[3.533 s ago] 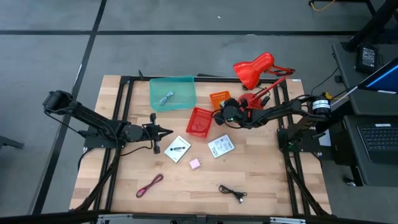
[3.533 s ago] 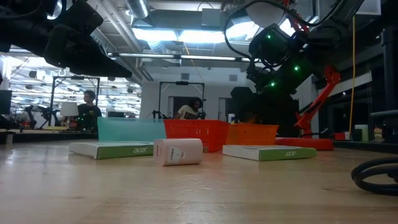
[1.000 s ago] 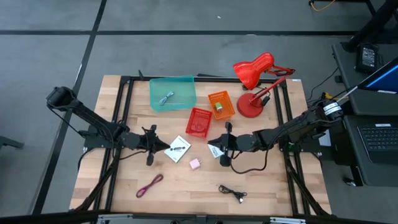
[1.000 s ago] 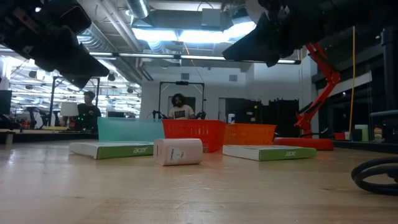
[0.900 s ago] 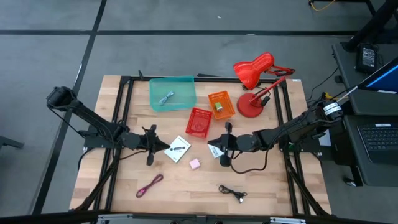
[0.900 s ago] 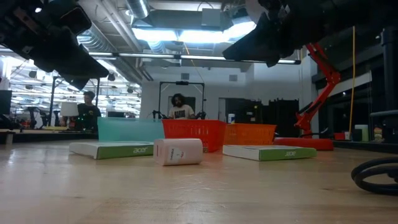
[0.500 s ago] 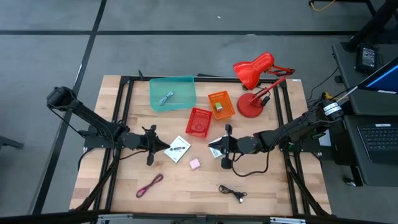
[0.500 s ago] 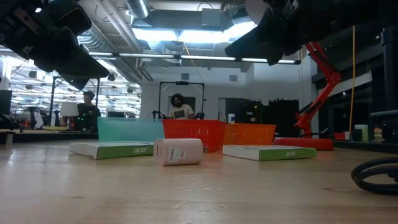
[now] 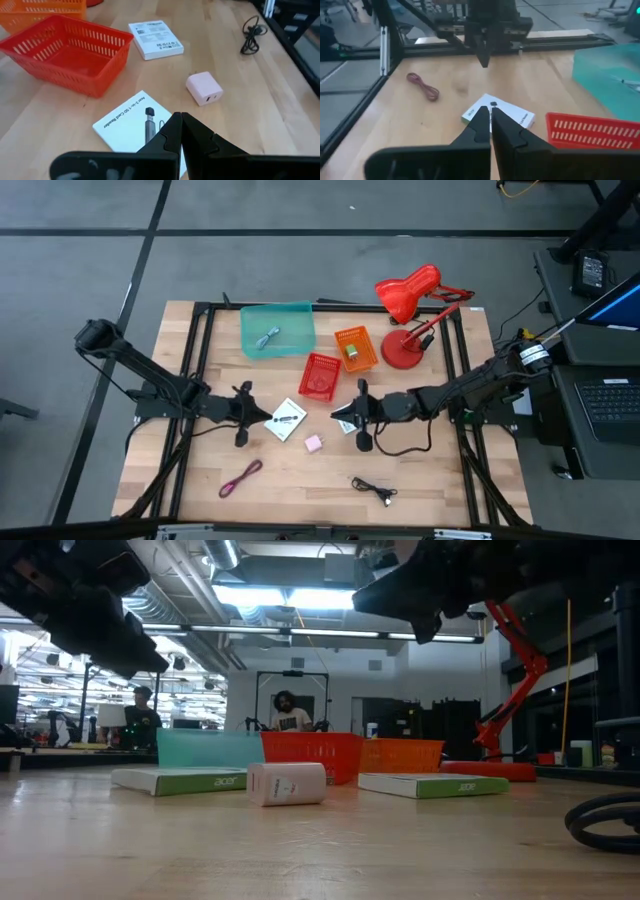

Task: Pick and place items into bin
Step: Put the left card reader box into the red bin

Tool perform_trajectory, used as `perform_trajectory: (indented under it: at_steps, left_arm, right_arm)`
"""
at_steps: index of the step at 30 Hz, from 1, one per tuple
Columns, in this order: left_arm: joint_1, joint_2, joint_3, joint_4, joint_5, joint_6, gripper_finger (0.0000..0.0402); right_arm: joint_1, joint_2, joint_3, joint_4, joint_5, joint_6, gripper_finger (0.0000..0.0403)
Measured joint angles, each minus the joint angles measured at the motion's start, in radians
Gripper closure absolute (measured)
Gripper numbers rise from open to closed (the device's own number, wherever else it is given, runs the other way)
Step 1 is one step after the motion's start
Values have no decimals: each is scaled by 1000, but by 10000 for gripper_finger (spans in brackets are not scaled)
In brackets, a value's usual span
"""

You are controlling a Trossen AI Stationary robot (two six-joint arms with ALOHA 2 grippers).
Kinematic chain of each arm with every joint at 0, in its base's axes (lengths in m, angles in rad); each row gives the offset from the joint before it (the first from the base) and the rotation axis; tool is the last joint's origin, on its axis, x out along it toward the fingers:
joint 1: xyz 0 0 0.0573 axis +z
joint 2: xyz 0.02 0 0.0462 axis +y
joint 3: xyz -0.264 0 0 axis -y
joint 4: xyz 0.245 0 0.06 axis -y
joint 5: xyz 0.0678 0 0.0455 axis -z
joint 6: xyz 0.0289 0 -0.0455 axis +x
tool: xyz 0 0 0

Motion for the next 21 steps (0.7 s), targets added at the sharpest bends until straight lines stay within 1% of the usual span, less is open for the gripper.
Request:
perform_trajectory:
  at_steps: [4,7,12,16,21]
  left_arm:
    - [0,0,60,-126,0,1,398]
    - [0,0,84,-185,-2,-6,398]
    - [0,18,110,-270,-17,-40,398]
    - [0,65,116,-279,0,-64,398]
    - [0,153,119,-280,63,-120,398]
  right_arm:
    - [-11,0,0,-5,0,10,403]
    - [-11,0,3,-2,0,22,403]
    - [-11,12,61,-47,0,59,403]
    - [-11,69,115,-90,0,62,403]
    - [-13,157,159,-96,0,105,403]
